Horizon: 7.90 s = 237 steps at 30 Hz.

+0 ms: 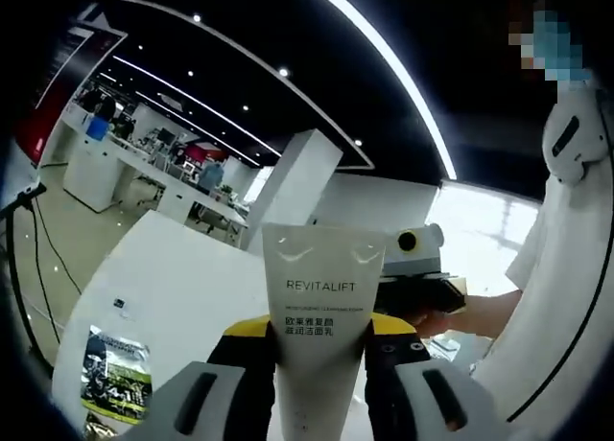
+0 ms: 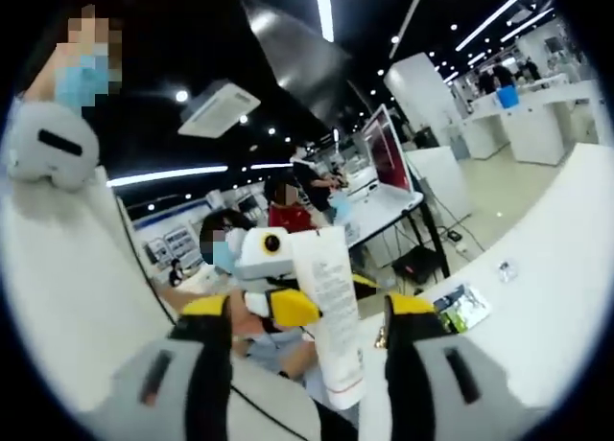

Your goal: Arrange the skincare products in the storage area until every visible bottle or jar stands upright without overlapping.

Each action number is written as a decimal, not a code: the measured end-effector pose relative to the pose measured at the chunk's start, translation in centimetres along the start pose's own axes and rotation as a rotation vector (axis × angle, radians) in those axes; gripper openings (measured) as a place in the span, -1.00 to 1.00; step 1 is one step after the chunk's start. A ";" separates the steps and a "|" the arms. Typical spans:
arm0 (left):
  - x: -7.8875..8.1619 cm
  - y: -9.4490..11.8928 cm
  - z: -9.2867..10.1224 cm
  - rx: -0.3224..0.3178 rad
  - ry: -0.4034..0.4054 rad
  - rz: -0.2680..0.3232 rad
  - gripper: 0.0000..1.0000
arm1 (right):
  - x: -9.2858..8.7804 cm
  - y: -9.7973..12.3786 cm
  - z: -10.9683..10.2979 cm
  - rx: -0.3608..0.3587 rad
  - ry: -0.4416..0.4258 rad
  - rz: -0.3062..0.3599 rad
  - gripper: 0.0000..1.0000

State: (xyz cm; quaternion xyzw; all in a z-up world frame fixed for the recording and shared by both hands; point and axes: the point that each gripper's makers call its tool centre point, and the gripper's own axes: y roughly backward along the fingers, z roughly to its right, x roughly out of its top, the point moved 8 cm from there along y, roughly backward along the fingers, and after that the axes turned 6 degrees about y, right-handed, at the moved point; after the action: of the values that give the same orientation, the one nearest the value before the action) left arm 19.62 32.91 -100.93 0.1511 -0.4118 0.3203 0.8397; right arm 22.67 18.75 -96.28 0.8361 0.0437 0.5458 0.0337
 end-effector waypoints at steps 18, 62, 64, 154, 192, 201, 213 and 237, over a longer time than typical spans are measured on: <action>-0.6 -0.4 -0.8 0.108 -0.059 -0.049 -0.31 | 0.7 -2.9 0.6 -0.197 0.037 -0.113 -0.26; -3.5 -3.5 -0.4 0.242 -0.198 -0.278 -0.31 | -2.5 -1.8 3.1 -0.398 0.180 -0.303 -0.90; -3.8 -3.7 -0.4 0.228 -0.208 -0.282 -0.31 | -2.8 -1.4 3.2 -0.394 0.181 -0.302 -0.90; -4.1 -1.0 5.3 0.368 0.228 -0.105 -0.20 | -1.7 15.6 27.7 -0.480 0.407 -0.308 -0.87; -5.1 0.1 6.3 0.389 0.265 -0.046 -0.20 | -1.2 18.9 29.5 -0.332 0.350 -0.543 -0.86; -5.7 -0.7 6.6 0.383 0.252 -0.033 -0.20 | -1.9 21.6 28.3 -0.348 0.370 -0.553 -0.87; -7.4 -2.7 7.1 0.374 0.251 -0.025 -0.21 | -3.0 23.1 25.8 -0.285 0.406 -0.533 -0.85; -8.8 -3.7 7.5 0.333 0.239 -0.029 -0.21 | -3.1 22.5 26.4 -0.310 0.369 -0.482 -0.80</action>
State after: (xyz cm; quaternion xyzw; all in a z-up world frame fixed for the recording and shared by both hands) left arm 13.57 22.65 -103.22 0.2549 -0.2483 0.3874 0.8504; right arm 46.40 -4.22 -107.37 0.6739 0.1619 0.6643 0.2798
